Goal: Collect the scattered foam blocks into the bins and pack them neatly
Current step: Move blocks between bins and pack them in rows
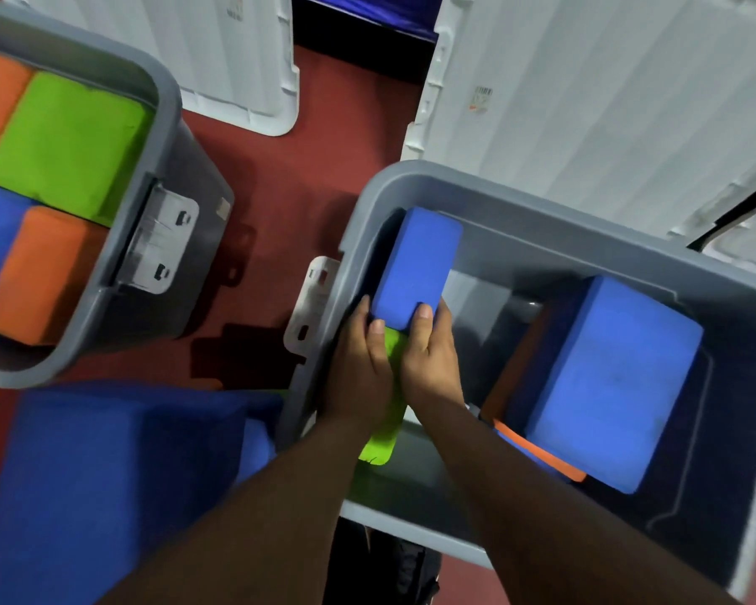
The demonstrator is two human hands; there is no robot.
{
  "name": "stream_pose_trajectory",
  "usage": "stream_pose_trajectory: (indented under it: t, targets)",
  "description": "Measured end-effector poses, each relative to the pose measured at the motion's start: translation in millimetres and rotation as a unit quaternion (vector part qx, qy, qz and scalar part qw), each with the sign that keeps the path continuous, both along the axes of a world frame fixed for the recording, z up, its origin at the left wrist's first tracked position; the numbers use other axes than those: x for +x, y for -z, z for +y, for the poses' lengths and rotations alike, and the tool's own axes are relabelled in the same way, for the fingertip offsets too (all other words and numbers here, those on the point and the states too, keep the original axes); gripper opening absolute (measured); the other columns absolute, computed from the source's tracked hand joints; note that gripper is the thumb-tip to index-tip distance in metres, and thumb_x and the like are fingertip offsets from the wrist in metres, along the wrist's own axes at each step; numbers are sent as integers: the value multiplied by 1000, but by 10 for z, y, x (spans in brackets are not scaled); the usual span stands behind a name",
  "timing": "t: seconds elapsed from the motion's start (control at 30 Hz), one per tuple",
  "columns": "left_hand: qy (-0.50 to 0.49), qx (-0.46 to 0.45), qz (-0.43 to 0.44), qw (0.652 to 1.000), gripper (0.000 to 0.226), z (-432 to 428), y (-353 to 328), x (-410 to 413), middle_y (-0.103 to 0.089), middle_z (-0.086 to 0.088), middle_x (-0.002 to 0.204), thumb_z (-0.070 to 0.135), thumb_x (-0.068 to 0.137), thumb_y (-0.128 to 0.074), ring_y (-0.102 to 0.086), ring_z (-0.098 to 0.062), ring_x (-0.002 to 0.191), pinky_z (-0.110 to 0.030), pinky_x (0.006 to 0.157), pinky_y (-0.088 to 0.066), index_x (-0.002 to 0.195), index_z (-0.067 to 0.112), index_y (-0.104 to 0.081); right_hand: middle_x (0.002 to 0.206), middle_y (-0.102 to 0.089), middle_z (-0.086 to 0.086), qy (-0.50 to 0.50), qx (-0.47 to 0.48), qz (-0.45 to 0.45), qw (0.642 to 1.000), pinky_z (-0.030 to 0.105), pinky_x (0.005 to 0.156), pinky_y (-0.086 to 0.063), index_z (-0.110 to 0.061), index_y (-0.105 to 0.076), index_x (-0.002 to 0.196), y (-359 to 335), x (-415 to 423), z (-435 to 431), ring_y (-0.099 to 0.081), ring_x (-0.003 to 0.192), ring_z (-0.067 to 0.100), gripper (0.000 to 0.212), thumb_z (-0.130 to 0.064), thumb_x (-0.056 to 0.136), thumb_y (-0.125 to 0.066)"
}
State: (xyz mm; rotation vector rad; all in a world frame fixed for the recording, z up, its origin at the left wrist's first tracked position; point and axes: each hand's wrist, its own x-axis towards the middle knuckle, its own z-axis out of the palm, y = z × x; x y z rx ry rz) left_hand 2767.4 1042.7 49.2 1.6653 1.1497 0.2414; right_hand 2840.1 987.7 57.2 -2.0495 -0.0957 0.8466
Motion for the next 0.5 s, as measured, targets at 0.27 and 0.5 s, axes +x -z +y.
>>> stream_pose_trajectory:
  t: [0.27,0.5]
  targets:
    - [-6,40,20,999,62,13,76,-2,-62,-6,138,47,101,-26,-55,-15,127,-13,102,-35,143,11,-55,142,-60,-9,93,-21,48,994,37,110,-41,-37,-41,150,23,-91,124,-54,130,19,55,-63,103,-33]
    - [5,28,46,999,73,-53,48,24,-58,-4,144,55,95,-17,-53,-20,131,-30,106,-41,146,15,-52,125,-67,-16,87,-41,20,995,33,102,-46,-38,-52,141,33,-36,18,-61,120,14,48,-61,103,-35]
